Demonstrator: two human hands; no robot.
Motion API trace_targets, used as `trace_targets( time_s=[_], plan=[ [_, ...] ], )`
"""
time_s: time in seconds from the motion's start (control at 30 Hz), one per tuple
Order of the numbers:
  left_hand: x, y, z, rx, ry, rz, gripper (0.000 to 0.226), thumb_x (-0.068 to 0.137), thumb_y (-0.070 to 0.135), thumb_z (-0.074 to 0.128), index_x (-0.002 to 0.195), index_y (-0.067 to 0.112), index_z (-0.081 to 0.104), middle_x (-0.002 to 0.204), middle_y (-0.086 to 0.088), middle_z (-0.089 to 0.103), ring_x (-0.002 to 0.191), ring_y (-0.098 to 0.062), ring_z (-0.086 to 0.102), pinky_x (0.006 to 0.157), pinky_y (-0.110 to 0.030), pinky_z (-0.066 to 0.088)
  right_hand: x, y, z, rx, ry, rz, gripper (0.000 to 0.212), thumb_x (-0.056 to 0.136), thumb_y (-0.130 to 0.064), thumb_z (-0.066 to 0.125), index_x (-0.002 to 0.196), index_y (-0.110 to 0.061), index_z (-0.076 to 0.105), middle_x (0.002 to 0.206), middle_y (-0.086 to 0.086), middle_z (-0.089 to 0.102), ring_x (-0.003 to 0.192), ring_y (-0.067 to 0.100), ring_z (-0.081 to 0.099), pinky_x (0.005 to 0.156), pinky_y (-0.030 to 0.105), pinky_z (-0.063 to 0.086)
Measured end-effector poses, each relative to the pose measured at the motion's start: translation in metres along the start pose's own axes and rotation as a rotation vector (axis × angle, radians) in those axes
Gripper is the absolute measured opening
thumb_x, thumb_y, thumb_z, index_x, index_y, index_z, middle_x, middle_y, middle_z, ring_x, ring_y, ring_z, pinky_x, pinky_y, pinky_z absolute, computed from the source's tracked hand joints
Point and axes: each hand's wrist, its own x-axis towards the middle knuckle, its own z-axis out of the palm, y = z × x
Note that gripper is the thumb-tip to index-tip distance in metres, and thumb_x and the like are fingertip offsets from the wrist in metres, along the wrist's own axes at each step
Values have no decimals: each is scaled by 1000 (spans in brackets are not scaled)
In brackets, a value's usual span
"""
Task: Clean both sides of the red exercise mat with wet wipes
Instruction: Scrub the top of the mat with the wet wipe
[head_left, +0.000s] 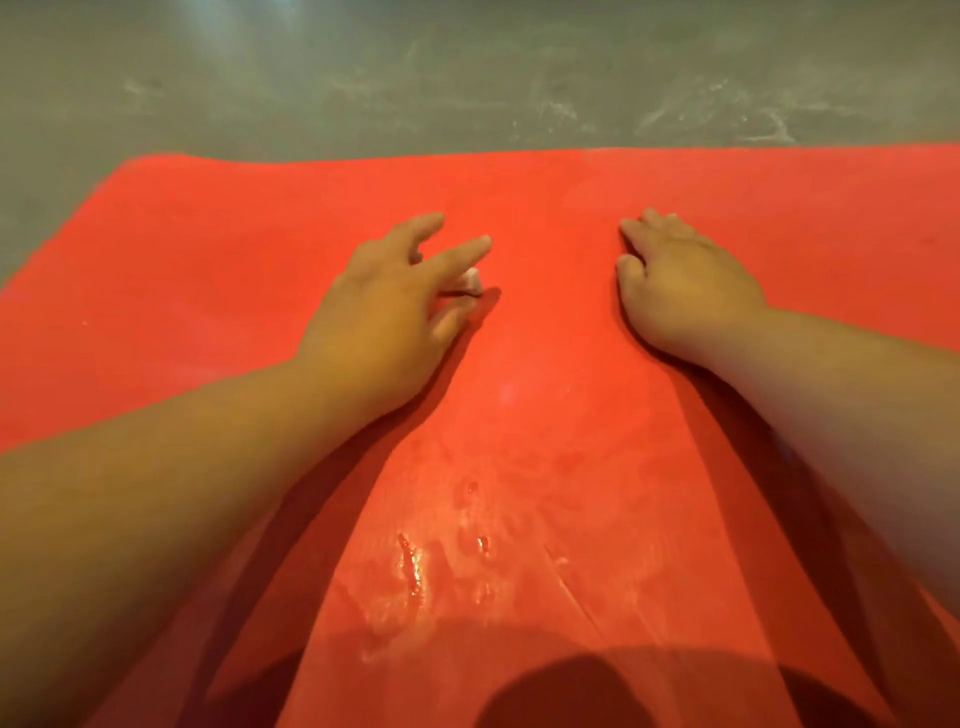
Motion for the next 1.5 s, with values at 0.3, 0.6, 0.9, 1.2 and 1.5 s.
trace_targets(
  time_s=[0.3, 0.6, 0.9, 1.2, 1.5],
  plan=[
    [62, -20, 17, 175, 107, -310, 24, 91, 20, 59, 110, 12, 72, 109, -19, 67, 104, -37, 60, 86, -38, 43, 10, 7, 2, 52, -16, -21, 51, 98, -27, 30, 148, -17, 28, 158, 4, 19, 145, 22, 18, 118, 40, 15],
    [64, -8, 18, 248, 55, 80, 22, 92, 23, 58, 104, 13, 74, 98, -19, 64, 93, -37, 60, 76, -36, 43, 34, 29, -3, 177, 48, -60, 36, 96, -29, 38, 129, -28, 52, 137, 10, 51, 131, 30, 39, 109, 38, 32],
    [107, 53, 48, 18, 38, -110, 22, 90, 21, 61, 107, 16, 74, 111, -6, 71, 106, -23, 62, 87, -27, 40, 40, 33, 1, 112, 28, -4, 44, 99, -31, 32, 142, -28, 38, 156, 5, 24, 144, 30, 20, 117, 43, 16],
    [139, -39, 16, 536, -164, -497, 28, 94, 19, 53, 110, 5, 71, 115, -20, 65, 108, -38, 60, 90, -39, 47, 44, 36, 4, 112, 62, -22, 48, 95, -31, 33, 142, -29, 38, 155, 4, 27, 142, 29, 24, 117, 44, 17],
    [166, 70, 61, 29, -103, -95, 22, 92, 23, 61, 109, 18, 73, 112, -4, 71, 104, -17, 62, 80, -17, 37, 35, 35, -1, 131, 121, 36, 45, 94, -27, 37, 138, -29, 44, 150, 2, 36, 137, 29, 30, 113, 41, 21]
  ],
)
